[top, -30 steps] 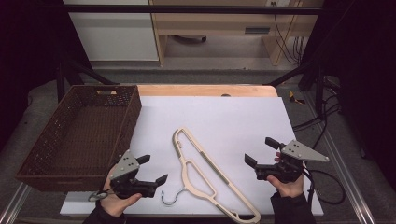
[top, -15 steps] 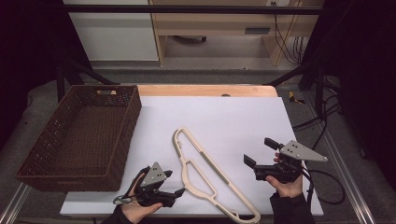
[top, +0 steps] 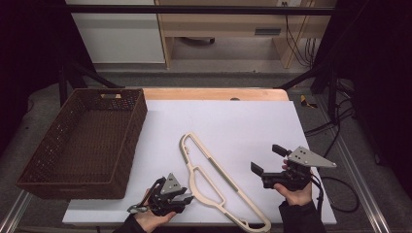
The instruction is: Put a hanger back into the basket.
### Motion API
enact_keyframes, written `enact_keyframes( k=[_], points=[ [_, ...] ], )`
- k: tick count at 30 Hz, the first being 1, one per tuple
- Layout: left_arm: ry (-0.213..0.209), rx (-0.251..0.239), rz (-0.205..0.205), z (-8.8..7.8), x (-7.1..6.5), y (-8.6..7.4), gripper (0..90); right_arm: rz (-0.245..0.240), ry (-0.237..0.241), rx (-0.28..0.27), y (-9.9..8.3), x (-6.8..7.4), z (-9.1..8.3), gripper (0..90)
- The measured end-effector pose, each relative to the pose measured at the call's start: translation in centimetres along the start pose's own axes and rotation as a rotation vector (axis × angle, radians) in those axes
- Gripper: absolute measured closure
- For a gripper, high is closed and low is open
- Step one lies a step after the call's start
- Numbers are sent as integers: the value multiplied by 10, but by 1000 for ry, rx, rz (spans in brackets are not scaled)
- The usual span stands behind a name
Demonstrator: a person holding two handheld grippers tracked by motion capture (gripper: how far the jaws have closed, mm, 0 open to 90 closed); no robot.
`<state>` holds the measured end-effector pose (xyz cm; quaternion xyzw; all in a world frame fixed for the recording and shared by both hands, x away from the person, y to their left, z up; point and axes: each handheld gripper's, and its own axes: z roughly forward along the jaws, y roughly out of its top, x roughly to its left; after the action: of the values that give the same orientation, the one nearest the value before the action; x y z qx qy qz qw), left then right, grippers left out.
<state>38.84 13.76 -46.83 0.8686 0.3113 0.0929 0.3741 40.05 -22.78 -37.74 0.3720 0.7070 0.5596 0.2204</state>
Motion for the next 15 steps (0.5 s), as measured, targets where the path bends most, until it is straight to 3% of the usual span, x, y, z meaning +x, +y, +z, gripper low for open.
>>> enact_keyframes(
  k=[6, 15],
  points=[
    [-7, 19, -12, 3, 1, -1, 740, -1, 3, 7, -1, 1, 3, 29],
    [-29, 30, -28, 6, -1, -1, 837, -2, 8, 14, -3, 2, 4, 29]
  ],
)
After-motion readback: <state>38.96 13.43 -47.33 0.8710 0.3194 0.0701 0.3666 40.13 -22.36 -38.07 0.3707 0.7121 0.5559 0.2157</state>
